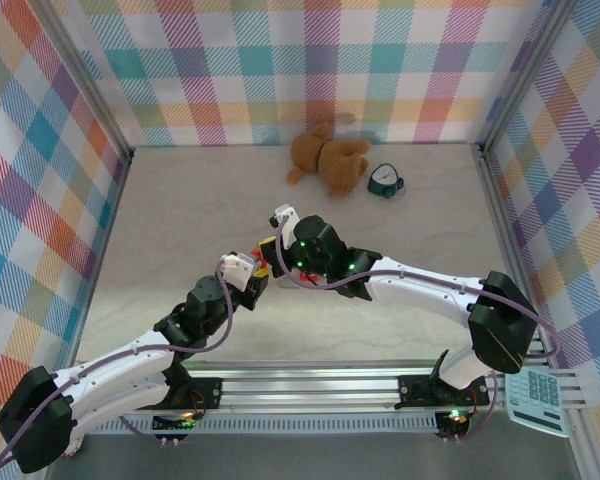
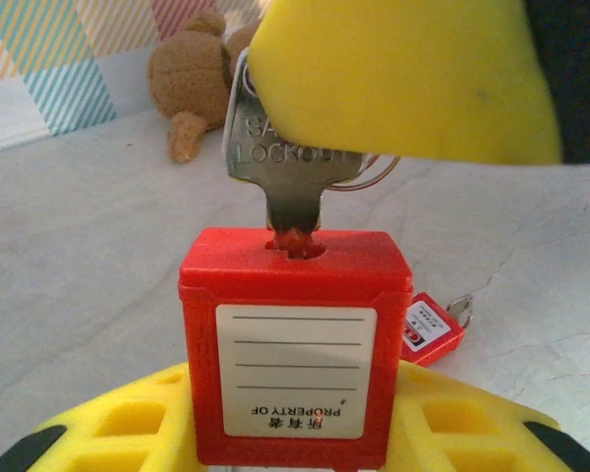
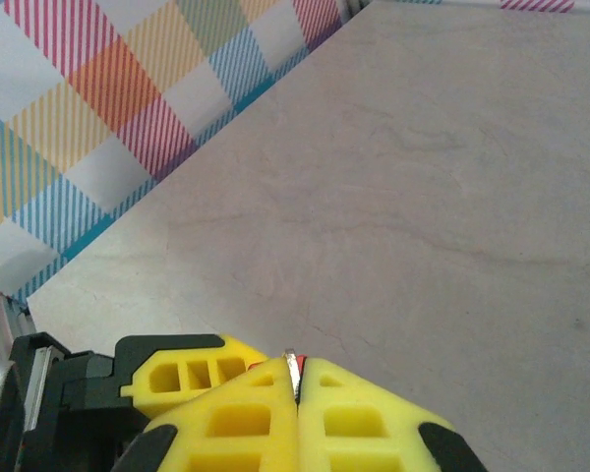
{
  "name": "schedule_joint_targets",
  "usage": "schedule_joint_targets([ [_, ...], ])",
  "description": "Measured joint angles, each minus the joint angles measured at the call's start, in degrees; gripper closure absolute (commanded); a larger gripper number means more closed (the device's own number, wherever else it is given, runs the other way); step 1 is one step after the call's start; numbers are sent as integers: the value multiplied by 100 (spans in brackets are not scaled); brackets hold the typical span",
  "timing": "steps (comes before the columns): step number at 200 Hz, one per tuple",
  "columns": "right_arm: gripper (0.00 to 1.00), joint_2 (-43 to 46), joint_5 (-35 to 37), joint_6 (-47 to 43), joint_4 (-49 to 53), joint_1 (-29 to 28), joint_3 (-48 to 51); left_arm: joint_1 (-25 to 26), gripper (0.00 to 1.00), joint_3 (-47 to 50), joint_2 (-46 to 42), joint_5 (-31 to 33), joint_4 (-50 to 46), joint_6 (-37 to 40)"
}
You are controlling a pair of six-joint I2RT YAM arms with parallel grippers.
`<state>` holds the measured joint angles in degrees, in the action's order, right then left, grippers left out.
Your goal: Unlock with the key
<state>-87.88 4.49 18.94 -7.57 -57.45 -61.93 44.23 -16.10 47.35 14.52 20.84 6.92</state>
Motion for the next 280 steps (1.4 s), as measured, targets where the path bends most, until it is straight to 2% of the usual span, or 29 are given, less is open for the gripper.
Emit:
schedule_joint_targets([
  [82, 100, -42, -146, 210, -7, 7, 4, -2, 88, -94, -59, 61, -125, 216],
  [163, 100, -11, -411, 267, 68, 118, 98, -7, 88, -343, 28, -9, -669, 328],
  [217, 72, 717, -852, 319, 876, 640, -22, 37, 88, -1458, 634, -44, -1040, 671],
  [280, 63, 1799, -992, 297, 1803, 1226, -46, 101, 88, -1781, 1174, 212, -1049, 922],
])
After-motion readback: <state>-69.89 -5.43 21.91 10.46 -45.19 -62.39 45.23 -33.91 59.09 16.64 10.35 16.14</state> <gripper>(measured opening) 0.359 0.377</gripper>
